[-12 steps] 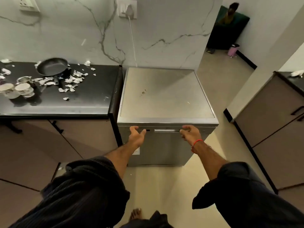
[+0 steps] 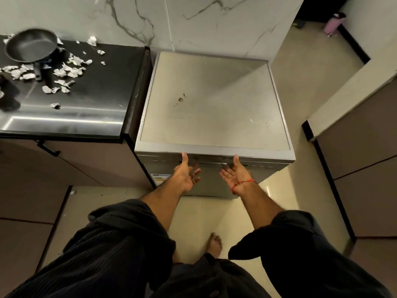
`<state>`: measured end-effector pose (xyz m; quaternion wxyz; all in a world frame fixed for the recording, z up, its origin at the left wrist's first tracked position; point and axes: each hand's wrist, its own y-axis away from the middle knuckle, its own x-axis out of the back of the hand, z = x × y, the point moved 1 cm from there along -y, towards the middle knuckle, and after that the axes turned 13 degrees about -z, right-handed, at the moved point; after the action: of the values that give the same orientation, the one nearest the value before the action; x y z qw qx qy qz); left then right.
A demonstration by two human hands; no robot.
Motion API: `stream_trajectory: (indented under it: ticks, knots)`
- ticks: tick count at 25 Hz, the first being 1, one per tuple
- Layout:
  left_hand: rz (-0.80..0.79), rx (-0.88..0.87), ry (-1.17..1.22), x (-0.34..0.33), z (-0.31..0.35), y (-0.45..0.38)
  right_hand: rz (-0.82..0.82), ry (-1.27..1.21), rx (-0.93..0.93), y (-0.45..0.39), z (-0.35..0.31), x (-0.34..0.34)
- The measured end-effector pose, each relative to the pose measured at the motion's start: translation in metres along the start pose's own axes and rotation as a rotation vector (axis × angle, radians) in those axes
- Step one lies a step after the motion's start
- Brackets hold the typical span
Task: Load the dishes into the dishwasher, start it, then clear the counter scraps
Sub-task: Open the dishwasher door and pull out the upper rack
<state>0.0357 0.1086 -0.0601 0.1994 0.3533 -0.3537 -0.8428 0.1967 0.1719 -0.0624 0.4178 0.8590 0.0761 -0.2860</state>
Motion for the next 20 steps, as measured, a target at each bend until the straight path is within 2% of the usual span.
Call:
stream_trajectory:
  ticks: [8, 15, 20]
  knots:
    - [0.0, -0.046, 0.177, -0.025, -0.019, -0.041, -0.052, -0.31, 0.034, -0.034, -0.012, 0.002]
    - [0.082, -0.008, 0.106, -0.015, -0.017, -0.039, 0.07, -0.064, 0.05, -0.036, -0.001, 0.005]
    - [0.104, 0.046, -0.015, -0.009, -0.013, -0.039, 0.125, -0.042, 0.063, -0.041, 0.005, 0.007]
